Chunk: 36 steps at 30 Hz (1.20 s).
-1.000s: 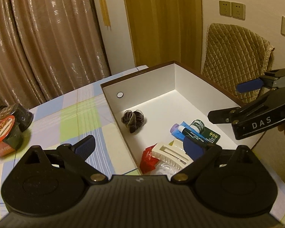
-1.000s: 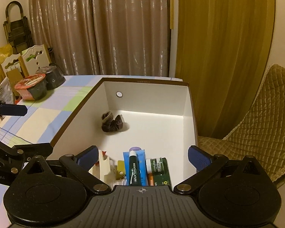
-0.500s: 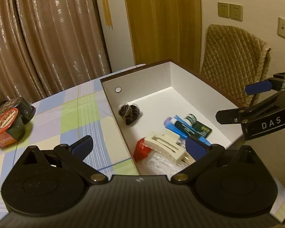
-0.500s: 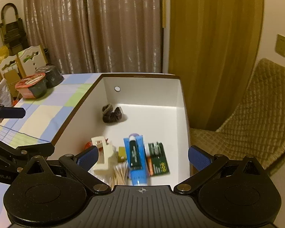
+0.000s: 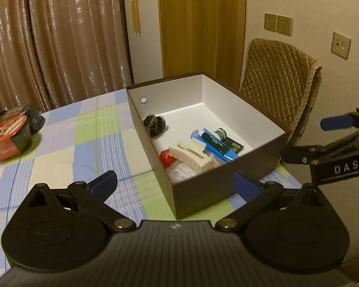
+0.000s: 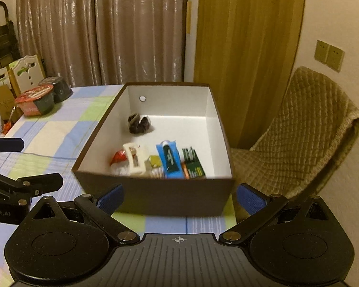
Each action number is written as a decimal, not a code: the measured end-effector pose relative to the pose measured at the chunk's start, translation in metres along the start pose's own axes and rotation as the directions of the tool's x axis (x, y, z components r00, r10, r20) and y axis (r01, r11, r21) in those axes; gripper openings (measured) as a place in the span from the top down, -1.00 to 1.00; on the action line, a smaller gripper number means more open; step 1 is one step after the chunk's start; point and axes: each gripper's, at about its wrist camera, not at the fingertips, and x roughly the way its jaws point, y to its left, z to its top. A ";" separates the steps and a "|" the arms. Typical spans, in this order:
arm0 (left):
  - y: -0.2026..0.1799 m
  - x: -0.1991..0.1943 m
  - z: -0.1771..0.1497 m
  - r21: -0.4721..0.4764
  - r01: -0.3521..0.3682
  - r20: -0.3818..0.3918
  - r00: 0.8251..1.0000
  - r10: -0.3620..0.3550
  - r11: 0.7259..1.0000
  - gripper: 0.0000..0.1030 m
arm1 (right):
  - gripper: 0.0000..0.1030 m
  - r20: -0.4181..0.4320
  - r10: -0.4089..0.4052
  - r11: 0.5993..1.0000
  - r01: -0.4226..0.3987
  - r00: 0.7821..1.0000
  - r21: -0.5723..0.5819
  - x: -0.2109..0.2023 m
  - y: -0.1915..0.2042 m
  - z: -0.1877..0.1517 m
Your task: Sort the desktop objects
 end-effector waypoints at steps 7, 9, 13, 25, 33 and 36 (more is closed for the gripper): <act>-0.005 -0.020 -0.019 -0.040 0.007 -0.021 1.000 -0.008 0.999 -0.98 | -0.99 -0.024 -0.029 0.999 0.029 0.999 0.033 -0.029 0.016 -0.023; -0.005 -0.022 -0.021 -0.067 0.004 -0.023 1.000 -0.005 0.998 -0.98 | -0.99 -0.030 -0.028 0.999 0.029 0.999 0.030 -0.034 0.016 -0.025; -0.006 -0.023 -0.019 -0.084 0.016 -0.016 1.000 -0.017 0.996 -0.97 | -0.99 -0.040 -0.030 0.999 0.031 0.999 0.025 -0.035 0.014 -0.024; -0.020 -0.005 0.005 -0.148 -0.009 -0.054 0.999 0.001 0.989 -0.97 | -0.99 -0.076 0.016 1.000 -0.017 0.997 -0.008 -0.012 -0.011 -0.003; -0.023 0.009 0.018 -0.211 -0.050 -0.095 0.995 0.030 0.976 -0.97 | -0.99 -0.091 0.026 0.999 -0.028 0.995 -0.020 0.000 -0.020 0.009; -0.021 0.014 0.019 -0.224 -0.086 -0.112 0.992 0.062 0.971 -0.97 | -0.99 -0.109 0.023 0.999 -0.026 0.994 -0.025 0.006 -0.022 0.010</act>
